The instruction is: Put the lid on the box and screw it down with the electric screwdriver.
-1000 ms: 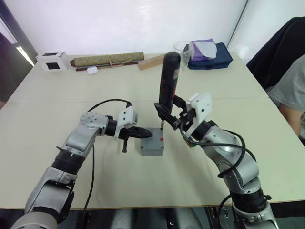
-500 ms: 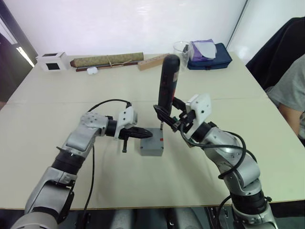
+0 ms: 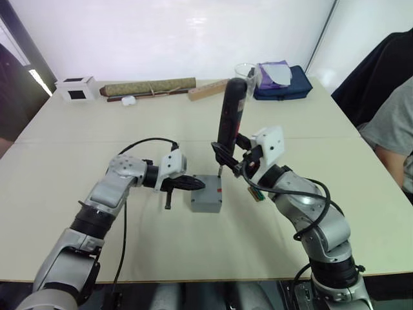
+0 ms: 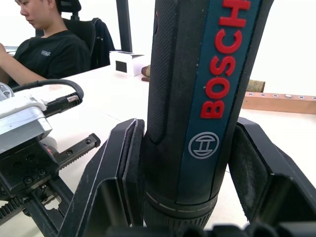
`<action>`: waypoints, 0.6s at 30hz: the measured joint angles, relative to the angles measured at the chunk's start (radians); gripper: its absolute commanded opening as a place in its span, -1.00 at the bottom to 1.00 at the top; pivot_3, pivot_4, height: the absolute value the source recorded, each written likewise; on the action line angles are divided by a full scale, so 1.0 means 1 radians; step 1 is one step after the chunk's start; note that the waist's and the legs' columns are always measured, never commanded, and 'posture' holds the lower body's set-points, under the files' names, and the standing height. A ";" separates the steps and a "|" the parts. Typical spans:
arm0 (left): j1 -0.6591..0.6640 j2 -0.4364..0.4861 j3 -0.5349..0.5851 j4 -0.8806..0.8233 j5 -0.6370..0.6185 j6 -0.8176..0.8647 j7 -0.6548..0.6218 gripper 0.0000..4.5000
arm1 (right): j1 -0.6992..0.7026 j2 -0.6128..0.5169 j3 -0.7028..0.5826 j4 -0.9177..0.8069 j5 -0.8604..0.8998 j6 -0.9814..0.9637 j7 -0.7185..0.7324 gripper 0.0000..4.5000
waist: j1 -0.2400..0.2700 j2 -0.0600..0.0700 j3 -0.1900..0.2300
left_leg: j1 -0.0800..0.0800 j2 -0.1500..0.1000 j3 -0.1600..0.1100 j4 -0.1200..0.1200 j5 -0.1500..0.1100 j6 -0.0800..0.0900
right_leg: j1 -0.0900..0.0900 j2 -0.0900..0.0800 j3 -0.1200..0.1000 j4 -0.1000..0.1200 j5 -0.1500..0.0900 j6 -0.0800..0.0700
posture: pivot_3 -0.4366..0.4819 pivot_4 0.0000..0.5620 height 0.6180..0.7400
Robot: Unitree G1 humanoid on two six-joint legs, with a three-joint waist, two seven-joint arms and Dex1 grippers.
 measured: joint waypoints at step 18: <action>0.010 -0.011 -0.005 0.019 0.027 -0.024 0.009 -1.00 | -0.002 -0.004 0.021 0.000 -0.023 0.049 -0.028 -0.10 | 0.000 -0.002 -0.018 | 0.013 0.000 0.000 -0.009 0.000 0.000 | 0.012 0.000 0.000 -0.009 -0.003 -0.003 | -0.05 -0.47 0.93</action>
